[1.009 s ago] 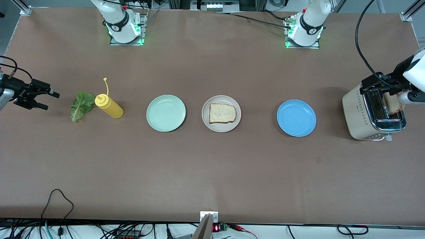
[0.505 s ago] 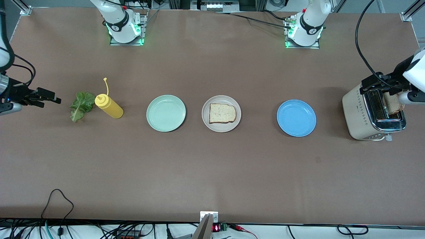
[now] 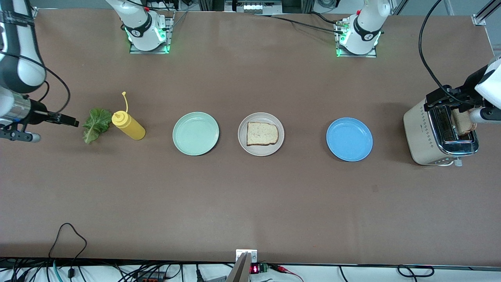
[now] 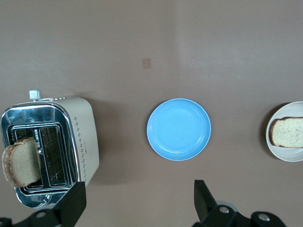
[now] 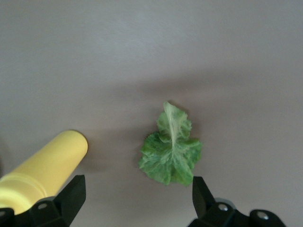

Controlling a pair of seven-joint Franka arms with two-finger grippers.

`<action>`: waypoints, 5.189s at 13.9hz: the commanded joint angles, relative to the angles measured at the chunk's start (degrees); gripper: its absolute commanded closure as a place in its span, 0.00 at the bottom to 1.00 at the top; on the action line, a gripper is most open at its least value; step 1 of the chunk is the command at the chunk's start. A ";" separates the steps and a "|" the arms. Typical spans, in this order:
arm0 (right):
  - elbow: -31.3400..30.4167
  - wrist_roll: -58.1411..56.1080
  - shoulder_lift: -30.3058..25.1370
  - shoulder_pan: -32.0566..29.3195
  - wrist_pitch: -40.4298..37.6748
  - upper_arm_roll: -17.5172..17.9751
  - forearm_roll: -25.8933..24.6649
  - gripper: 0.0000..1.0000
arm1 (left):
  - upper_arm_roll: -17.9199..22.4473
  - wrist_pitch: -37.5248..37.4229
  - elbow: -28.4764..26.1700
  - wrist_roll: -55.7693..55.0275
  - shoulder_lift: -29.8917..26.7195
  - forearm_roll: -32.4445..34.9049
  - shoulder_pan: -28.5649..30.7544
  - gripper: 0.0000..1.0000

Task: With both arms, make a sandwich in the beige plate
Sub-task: 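Lower the right gripper and grasp the lettuce leaf, then lift the lettuce leaf with the right gripper and carry it over the bread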

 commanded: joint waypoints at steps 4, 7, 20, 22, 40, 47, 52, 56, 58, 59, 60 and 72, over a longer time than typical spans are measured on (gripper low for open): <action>-0.02 10.55 5.74 0.68 4.22 -0.67 -2.42 0.00 | -0.12 0.13 -1.18 0.51 -1.04 1.47 -0.05 0.00; -0.81 10.29 7.94 -1.34 7.31 -0.76 -4.08 0.00 | -0.12 0.13 -1.18 0.51 -1.04 1.47 -0.14 0.00; -3.01 9.41 16.47 -2.31 16.89 -0.68 -6.81 0.00 | -0.39 0.92 -1.36 0.25 -1.31 0.59 0.30 0.00; -3.01 9.41 16.82 -2.49 16.98 -0.68 -8.82 0.05 | -0.39 0.92 -1.36 0.25 -1.31 0.59 0.30 0.00; -2.92 -0.34 8.05 -2.75 10.49 -0.24 -9.45 1.00 | -0.47 0.83 -1.36 0.25 -1.13 0.77 0.30 0.00; -0.38 0.35 -3.73 -1.36 -6.02 3.89 -1.55 1.00 | -0.47 0.83 -1.36 0.25 -1.13 0.95 0.21 0.00; 6.30 11.58 -5.59 1.90 -15.70 7.04 2.93 1.00 | -0.47 0.83 -1.36 0.25 -1.13 1.12 0.21 0.00; 8.42 26.15 -4.89 5.49 -15.81 10.14 7.67 1.00 | -0.47 0.74 -1.36 0.25 -1.13 1.21 0.21 0.00; 8.42 37.83 -3.13 9.18 -14.32 10.14 10.66 1.00 | -0.47 0.75 -1.36 0.25 -1.13 1.21 0.21 0.00; 8.42 41.89 -2.52 11.11 -13.26 10.14 10.76 1.00 | -0.47 0.75 -1.27 0.25 -1.13 1.21 0.21 0.00; 8.42 46.89 -1.47 13.57 -11.95 10.14 10.76 1.00 | -0.47 0.75 -1.27 0.25 -1.13 1.12 0.21 0.00; 15.96 93.14 15.67 34.41 7.49 9.87 10.59 1.00 | -0.47 0.92 -1.27 0.25 -1.39 0.51 0.30 0.00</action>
